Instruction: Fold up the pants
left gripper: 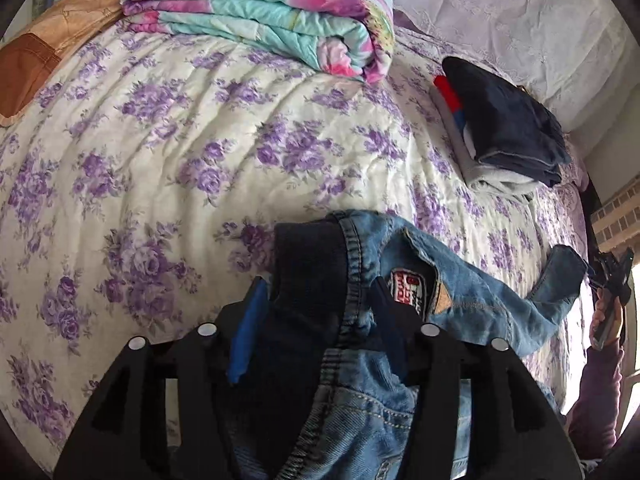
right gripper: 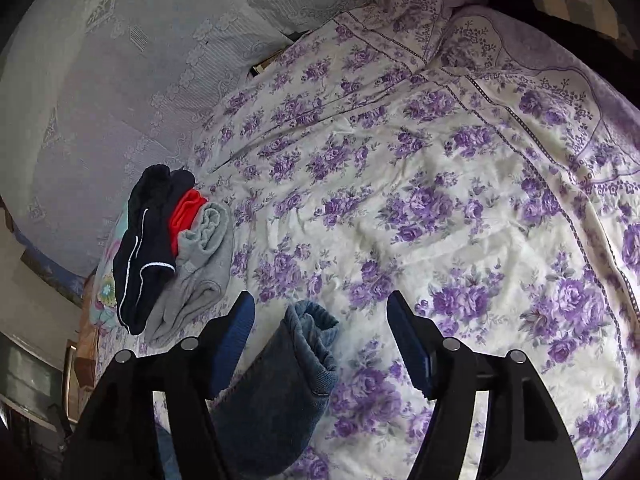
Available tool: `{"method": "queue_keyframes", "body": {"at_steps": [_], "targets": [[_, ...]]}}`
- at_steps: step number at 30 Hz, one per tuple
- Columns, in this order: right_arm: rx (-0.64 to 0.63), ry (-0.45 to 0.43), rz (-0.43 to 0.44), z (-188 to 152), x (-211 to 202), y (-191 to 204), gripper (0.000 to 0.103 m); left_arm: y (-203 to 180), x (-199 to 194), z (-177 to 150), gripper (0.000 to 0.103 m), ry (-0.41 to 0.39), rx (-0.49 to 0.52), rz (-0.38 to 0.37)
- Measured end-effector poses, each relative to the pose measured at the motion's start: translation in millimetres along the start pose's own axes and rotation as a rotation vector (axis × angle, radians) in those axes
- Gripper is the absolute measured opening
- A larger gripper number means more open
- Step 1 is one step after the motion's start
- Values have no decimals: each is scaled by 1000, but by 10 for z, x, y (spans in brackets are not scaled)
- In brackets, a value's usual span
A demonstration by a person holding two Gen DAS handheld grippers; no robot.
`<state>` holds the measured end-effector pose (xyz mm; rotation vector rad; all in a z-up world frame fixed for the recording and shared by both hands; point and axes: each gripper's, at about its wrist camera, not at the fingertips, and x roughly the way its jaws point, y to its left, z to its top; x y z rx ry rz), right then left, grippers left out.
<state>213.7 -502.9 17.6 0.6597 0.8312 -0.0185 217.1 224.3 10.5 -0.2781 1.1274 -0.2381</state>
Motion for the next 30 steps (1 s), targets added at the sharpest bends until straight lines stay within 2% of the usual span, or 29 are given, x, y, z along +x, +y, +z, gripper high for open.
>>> {"method": "queue_keyframes", "body": {"at_steps": [2, 4, 5, 7, 10, 11, 12, 13, 14, 16, 18, 20, 22, 23, 24, 25, 26, 28, 30], "targets": [[66, 63, 12, -103, -33, -211, 69, -71, 93, -20, 62, 42, 39, -17], [128, 123, 89, -312, -102, -332, 71, -199, 185, -17, 69, 53, 87, -4], [142, 151, 148, -434, -128, -337, 76, -268, 243, -5, 72, 60, 104, -6], [134, 212, 251, -683, -136, -235, 79, -382, 345, 21, 87, 69, 128, -16], [90, 288, 270, -946, 41, -1, 79, -466, 516, 55, 95, 87, 147, -16], [85, 316, 266, -1018, 138, 64, 62, -457, 547, 67, 95, 84, 136, -15], [86, 353, 281, -1081, 237, 140, 37, -430, 543, 75, 94, 68, 114, -20], [90, 396, 314, -1127, 310, 231, 10, -388, 505, 79, 83, 43, 82, -28], [99, 383, 324, -1128, 284, 303, 10, -342, 453, 73, 73, 18, 54, -16], [154, 338, 426, -992, 181, 464, 10, -224, 325, 48, 28, -25, 17, -13], [249, 292, 509, -758, 155, 602, 9, -40, 195, 19, 24, -68, -55, -116], [272, 234, 500, -498, 269, 837, 11, 43, 103, 10, 23, -112, -90, -140], [194, 183, 437, -225, 496, 1129, 16, 69, -6, 27, 23, -187, -115, -115], [142, 169, 391, -117, 618, 1230, 32, 124, -65, 36, 23, -225, -153, -117], [90, 158, 298, -43, 715, 1292, 46, 189, -115, 39, 23, -255, -196, -118], [53, 120, 155, 14, 730, 1286, 67, 247, -150, 35, 23, -271, -231, -117], [25, 75, 75, 26, 704, 1285, 70, 268, -158, 33, 23, -267, -238, -113], [-31, 26, 63, 28, 579, 1227, 70, 213, -173, -5, 23, -254, -191, -70], [-95, -35, -25, -6, 412, 1118, 76, 119, -212, -43, 24, -249, -123, -27]]}}
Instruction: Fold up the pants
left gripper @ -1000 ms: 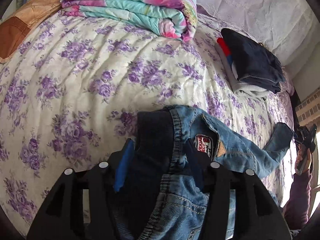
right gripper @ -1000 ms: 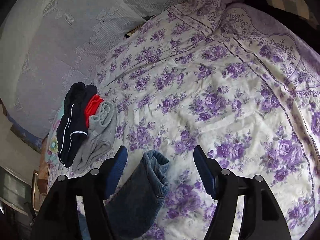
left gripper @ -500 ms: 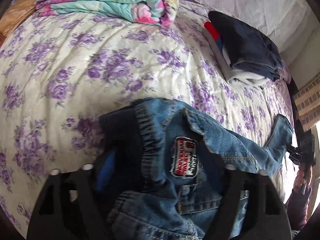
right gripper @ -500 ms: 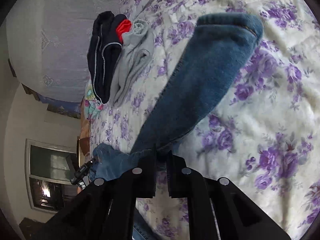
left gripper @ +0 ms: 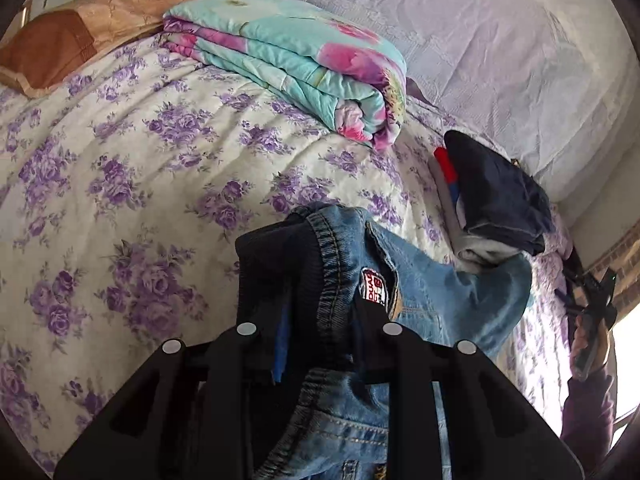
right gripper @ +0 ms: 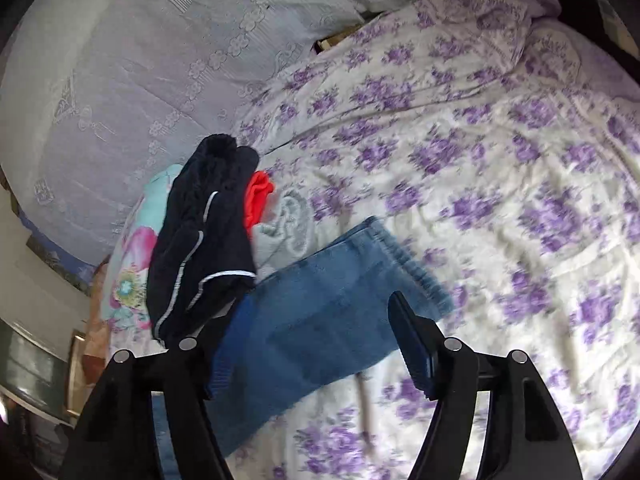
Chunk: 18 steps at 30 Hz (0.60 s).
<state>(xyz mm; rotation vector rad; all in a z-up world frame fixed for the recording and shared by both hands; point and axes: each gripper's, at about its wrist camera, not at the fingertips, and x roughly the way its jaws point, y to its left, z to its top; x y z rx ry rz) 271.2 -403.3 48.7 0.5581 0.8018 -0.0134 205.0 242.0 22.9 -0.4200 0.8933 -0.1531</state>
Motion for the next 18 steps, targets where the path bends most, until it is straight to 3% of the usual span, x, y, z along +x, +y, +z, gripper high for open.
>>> {"method": "queue_keyframes", "body": {"at_steps": [2, 4, 6, 10, 12, 15, 16, 18], "targets": [[-37, -26, -104, -21, -22, -186, 81, -28, -54, 0, 29, 5, 38, 4], [-21, 9, -136, -56, 67, -432, 82, -25, -79, 56, 56, 0, 43, -18], [21, 43, -105, -80, 163, -650, 82, -55, -15, 119, 78, 16, 48, -27], [10, 68, -77, -153, 533, -589, 81, -65, 406, 99, 84, 157, 4, -29], [-2, 97, -71, -203, 760, -479, 79, -85, 588, 58, 87, 208, 10, 15], [-128, 99, -114, -274, 875, -231, 40, -213, 665, 83, 98, 242, 61, 36], [-178, 110, -104, -292, 872, -170, 15, -237, 695, 102, 98, 258, 63, 56], [-183, 100, -80, -282, 724, -168, 14, -240, 737, 156, 98, 270, 35, 66]]}}
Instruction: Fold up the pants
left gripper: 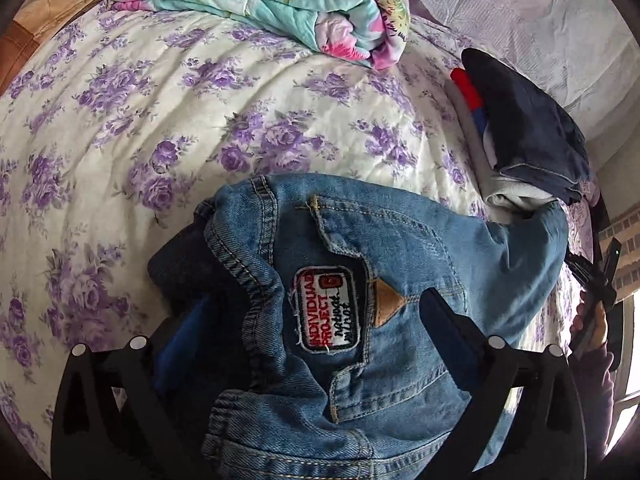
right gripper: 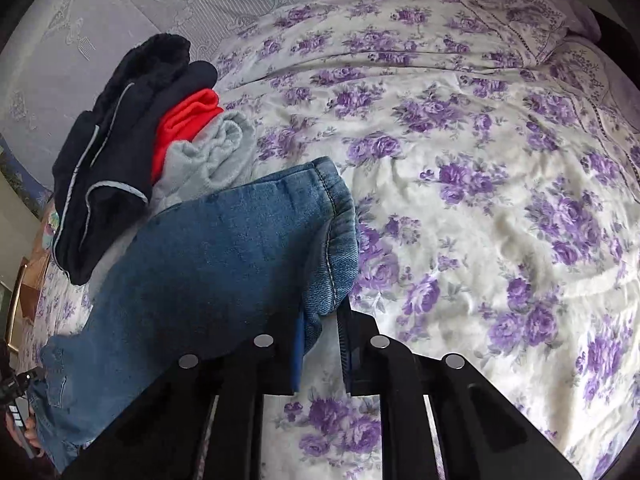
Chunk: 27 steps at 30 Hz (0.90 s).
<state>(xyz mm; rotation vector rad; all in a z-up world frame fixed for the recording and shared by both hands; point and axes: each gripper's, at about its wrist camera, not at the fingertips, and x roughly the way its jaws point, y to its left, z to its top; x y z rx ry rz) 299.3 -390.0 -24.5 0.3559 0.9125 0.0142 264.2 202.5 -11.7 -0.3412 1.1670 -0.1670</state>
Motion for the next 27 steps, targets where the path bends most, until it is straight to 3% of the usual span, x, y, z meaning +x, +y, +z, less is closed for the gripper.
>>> {"method": "queue_keyframes", "body": {"at_steps": [2, 4, 5, 6, 8, 10, 11, 13, 15, 16, 17, 19, 22, 25, 26, 27], "targets": [[75, -56, 79, 40, -354, -159, 14, 12, -42, 61, 95, -17, -34, -16], [148, -116, 164, 59, -816, -399, 14, -12, -148, 97, 70, -47, -33, -29], [172, -127, 205, 24, -1028, -522, 14, -36, -187, 110, 68, -54, -27, -34], [185, -129, 190, -49, -1200, -625, 14, -41, -208, 105, 66, -55, -30, -45], [177, -95, 128, -287, -1365, -803, 15, -47, -146, 77, 68, -22, -35, -32], [137, 61, 17, -557, -1169, -902, 20, -70, 12, 50, 89, 33, -9, 20], [119, 149, -26, -677, -1000, -955, 25, -80, 99, 38, 95, 65, 11, 40], [137, 168, -41, -821, -889, -1100, 30, -114, 199, 63, 98, 99, 31, 60], [164, 97, -50, -780, -997, -1167, 48, -108, 198, 129, 98, 112, 4, 53], [158, 27, -89, -723, -1096, -1168, 71, -81, 200, 172, 98, 120, -23, 40], [139, -48, -124, -658, -1196, -1156, 83, -48, 212, 213, 98, 132, -50, 27], [111, -128, -155, -499, -1312, -1145, 86, 20, 234, 286, 98, 161, -97, 4], [102, -78, -19, -252, -1177, -1096, 94, 15, 246, 355, 98, 177, -93, 13], [4, -10, -92, -144, -826, -830, 94, -147, 365, 289, 97, 167, -12, 108], [-45, 39, -122, -173, -675, -726, 82, -205, 369, 257, 95, 144, 13, 140], [-87, 115, -130, -234, -501, -643, 61, -259, 352, 235, 84, 126, 33, 152]]}}
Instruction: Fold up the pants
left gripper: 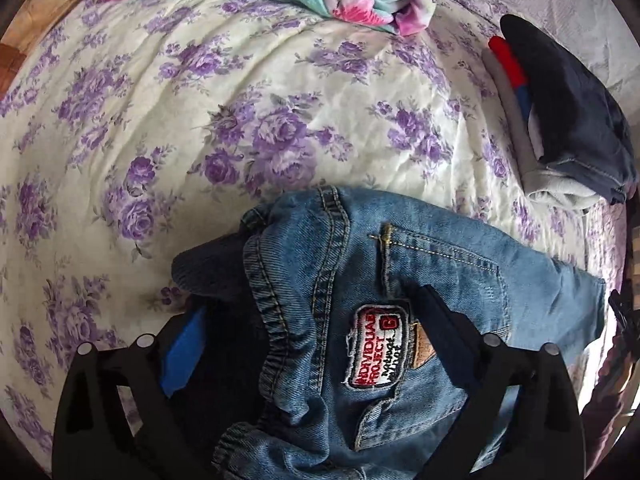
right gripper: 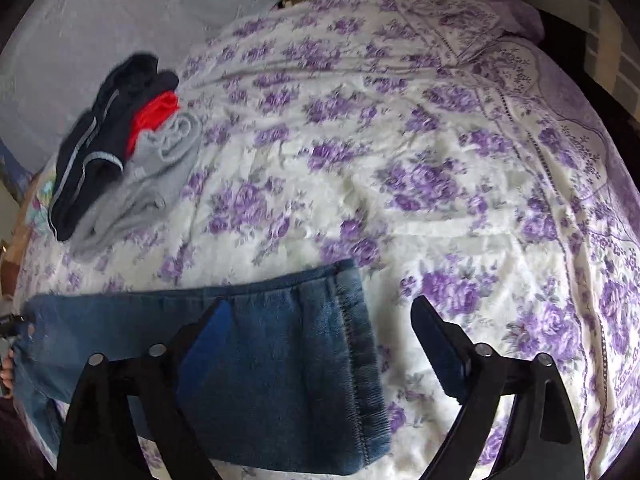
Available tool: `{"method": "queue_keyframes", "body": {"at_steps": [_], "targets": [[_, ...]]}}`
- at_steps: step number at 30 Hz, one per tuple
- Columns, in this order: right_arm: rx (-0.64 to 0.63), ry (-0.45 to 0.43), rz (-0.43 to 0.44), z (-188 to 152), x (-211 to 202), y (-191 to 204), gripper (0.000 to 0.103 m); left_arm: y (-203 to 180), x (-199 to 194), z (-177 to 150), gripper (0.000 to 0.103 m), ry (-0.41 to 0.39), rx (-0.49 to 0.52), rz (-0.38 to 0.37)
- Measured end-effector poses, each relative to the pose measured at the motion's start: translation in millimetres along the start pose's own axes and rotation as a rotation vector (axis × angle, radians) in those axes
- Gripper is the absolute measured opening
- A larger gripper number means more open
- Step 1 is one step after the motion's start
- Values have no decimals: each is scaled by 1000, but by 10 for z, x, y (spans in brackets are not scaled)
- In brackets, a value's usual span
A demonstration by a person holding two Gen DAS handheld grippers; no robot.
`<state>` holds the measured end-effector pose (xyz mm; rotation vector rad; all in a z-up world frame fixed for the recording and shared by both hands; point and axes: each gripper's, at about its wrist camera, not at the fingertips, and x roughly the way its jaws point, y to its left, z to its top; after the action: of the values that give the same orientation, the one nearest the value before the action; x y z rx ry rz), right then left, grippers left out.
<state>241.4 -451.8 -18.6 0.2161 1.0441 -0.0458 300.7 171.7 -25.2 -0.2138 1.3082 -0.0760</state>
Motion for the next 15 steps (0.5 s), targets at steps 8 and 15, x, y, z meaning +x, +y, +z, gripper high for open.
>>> {"method": "queue_keyframes", "body": {"at_steps": [8, 15], "targets": [[44, -153, 136, 28, -366, 30, 8, 7, -652, -61, 17, -220, -40, -97], [77, -212, 96, 379, -452, 108, 8, -94, -729, 200, 21, -285, -61, -98]]}}
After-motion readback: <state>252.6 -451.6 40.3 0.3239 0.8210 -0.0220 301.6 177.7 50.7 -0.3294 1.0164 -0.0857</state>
